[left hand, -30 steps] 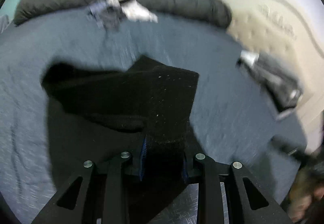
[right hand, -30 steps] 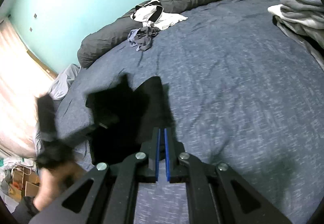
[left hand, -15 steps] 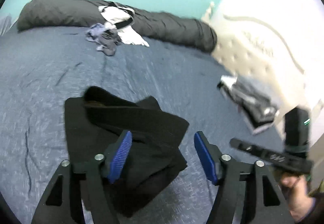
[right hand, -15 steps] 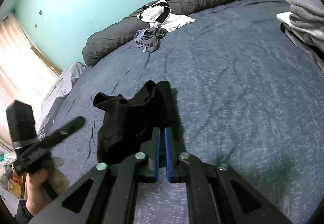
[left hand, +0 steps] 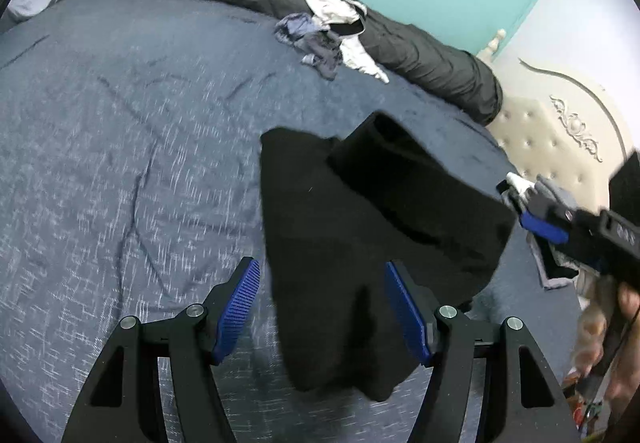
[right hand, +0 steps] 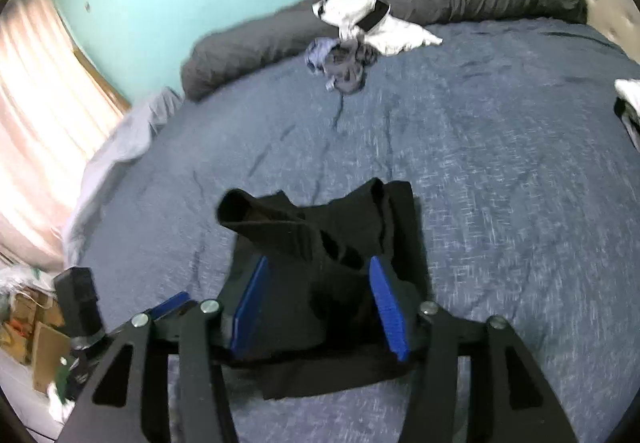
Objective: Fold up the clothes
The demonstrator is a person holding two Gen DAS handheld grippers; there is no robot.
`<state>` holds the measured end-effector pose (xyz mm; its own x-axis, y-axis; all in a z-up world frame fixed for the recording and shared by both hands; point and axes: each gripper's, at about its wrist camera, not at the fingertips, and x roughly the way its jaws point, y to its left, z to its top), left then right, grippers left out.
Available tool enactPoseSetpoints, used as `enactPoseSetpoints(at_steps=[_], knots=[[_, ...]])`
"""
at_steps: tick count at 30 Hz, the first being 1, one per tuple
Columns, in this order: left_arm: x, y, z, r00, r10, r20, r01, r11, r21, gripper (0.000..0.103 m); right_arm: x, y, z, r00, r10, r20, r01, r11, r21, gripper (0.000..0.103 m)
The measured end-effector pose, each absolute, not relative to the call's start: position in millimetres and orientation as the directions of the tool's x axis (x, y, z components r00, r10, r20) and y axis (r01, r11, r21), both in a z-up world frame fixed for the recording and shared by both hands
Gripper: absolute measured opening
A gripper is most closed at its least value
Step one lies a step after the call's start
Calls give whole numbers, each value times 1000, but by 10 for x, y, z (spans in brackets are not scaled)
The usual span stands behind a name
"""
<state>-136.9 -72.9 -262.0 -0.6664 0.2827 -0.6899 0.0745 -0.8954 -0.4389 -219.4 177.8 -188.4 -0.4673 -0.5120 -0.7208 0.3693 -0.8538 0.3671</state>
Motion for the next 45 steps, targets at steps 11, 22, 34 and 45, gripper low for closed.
enactPoseSetpoints(at_steps=[11, 22, 34, 45], knots=[[-1431, -733, -2692, -648, 301, -700, 65, -894, -444, 69, -2495, 1501, -2251, -409, -436, -802, 464, -856, 228, 26], [-1418, -770, -2710, -647, 304, -700, 86, -882, -463, 70, -2379, 2104, -2595, -420, -466, -779, 264, -884, 386, 9], [-1486, -617, -2780, -616, 321, -720, 60, -891, -449, 71, -2274, 1953, -2299, -411, -355, -840, 320, -919, 232, 12], [-1500, -557, -2796, -606, 322, -728, 48, -898, -437, 74, -2348, 1540, -2072, -455, -434, -778, 431, -871, 234, 12]])
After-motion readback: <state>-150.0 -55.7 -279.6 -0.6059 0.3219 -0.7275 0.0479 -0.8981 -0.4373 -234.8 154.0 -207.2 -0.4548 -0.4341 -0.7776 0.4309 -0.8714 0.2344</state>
